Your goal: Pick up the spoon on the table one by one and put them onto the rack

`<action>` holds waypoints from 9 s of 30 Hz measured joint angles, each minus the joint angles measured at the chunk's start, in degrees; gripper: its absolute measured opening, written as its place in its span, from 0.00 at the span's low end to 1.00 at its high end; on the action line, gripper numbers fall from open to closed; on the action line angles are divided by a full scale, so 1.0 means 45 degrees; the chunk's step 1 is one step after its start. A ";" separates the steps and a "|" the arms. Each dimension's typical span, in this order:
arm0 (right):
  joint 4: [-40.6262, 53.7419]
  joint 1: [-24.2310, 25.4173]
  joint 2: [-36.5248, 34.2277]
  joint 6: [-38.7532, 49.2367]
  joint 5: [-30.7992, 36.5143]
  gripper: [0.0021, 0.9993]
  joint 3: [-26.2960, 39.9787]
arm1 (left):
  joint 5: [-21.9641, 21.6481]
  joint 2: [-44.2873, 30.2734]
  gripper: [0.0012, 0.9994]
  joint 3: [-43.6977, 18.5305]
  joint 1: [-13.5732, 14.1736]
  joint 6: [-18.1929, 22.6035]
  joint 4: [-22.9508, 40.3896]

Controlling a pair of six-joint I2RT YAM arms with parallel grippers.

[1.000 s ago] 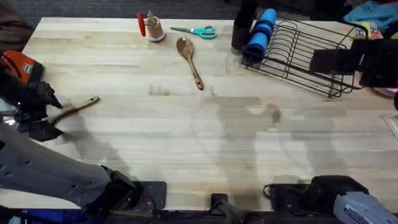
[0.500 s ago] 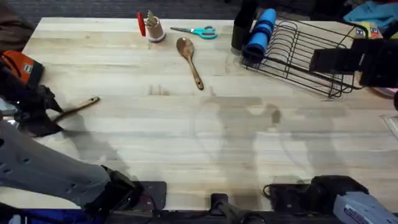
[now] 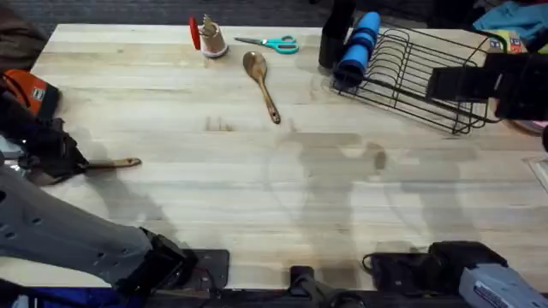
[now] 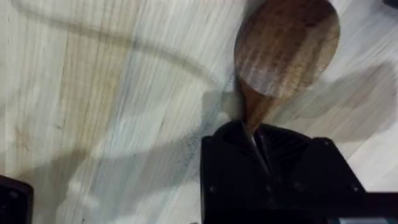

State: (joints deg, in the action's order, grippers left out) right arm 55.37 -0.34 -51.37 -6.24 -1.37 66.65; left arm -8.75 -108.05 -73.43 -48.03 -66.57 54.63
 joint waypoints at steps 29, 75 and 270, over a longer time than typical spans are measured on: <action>-0.0034 0.0000 0.0000 0.0000 0.0005 0.99 0.0000 | -0.0881 0.0078 0.04 -0.0003 0.2663 0.0340 0.3091; -0.0209 0.0000 0.0000 0.0000 0.0005 0.99 0.0000 | -0.1209 0.0073 0.04 -0.6649 1.4467 0.2343 -0.0832; -0.0102 0.0000 0.0000 0.0000 0.0003 0.99 0.0000 | -0.0641 -0.3043 0.99 -0.6756 1.5591 0.6013 0.0344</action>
State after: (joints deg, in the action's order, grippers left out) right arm 54.92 -0.34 -51.37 -6.24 -1.35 66.65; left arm -11.64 -121.74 -103.83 22.13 -39.51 56.18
